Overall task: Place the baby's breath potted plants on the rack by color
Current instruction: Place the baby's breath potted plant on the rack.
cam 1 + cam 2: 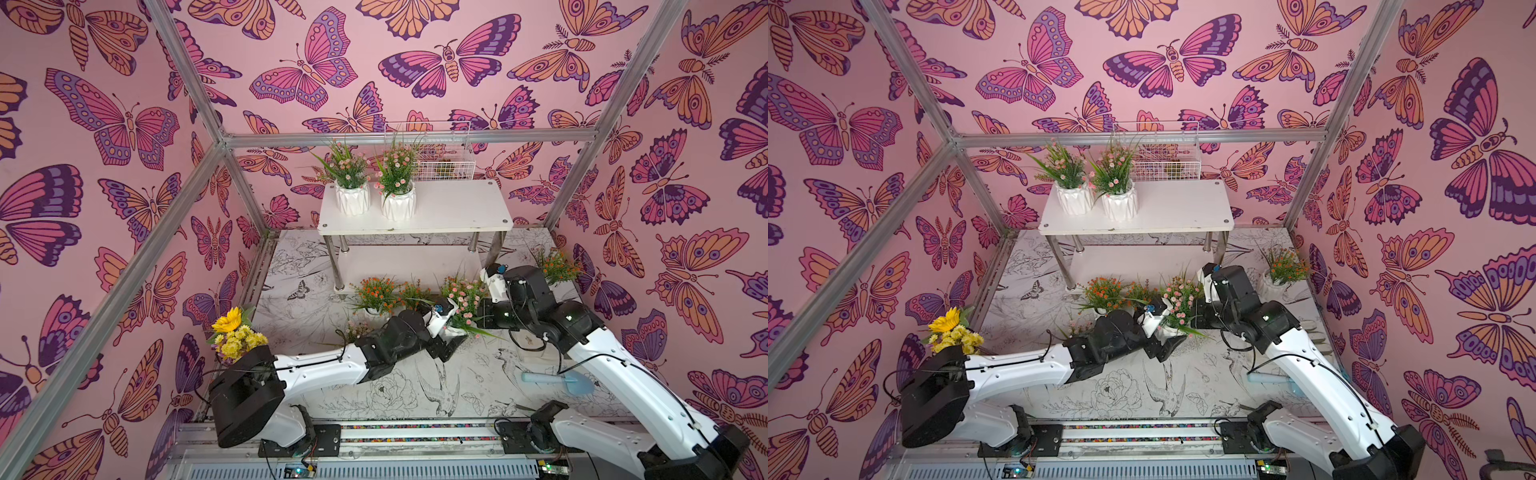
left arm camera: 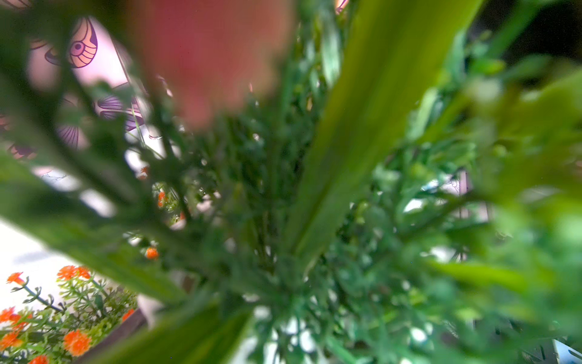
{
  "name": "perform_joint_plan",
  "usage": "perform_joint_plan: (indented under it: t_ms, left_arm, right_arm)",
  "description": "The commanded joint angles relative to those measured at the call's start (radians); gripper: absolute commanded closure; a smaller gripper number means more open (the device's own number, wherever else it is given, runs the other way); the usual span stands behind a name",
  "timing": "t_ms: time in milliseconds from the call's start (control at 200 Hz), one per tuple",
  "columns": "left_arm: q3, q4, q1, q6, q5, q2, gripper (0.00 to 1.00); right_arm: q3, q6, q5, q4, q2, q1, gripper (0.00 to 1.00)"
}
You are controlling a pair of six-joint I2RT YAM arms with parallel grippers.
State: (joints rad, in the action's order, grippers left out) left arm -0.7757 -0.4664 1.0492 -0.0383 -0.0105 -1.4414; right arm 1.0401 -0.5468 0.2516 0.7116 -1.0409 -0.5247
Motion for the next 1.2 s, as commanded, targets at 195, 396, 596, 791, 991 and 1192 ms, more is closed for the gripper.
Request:
perform_joint_plan:
  t_ms: [195,396,596,791,991,1192]
  left_arm:
    - [-0.009,-0.044,-0.002,-0.012,-0.060,0.067,0.55]
    - [-0.028,-0.007,-0.008,-0.017,-0.077,0.100,0.57]
    - [-0.085,0.063,-0.021,-0.005,-0.080,0.129,0.59]
    - [-0.184,0.159,-0.048,-0.017,-0.047,0.125,0.58]
    - [-0.294,0.237,-0.074,-0.016,-0.033,0.106,0.59]
    - [-0.400,0.282,-0.101,0.000,-0.030,0.089,0.60]
  right_arm:
    - [-0.026,-0.032,0.088,-0.067,0.074,0.017,0.84]
    - [-0.050,-0.035,0.064,-0.039,0.130,0.074,0.79]
    - [-0.076,-0.027,0.020,0.011,0.207,0.133,0.76]
    - [-0.128,-0.030,-0.009,0.032,0.253,0.150,0.76]
    - [-0.209,-0.055,0.000,0.009,0.289,0.160,0.75]
    - [-0.252,-0.065,0.012,-0.005,0.299,0.161,0.75]
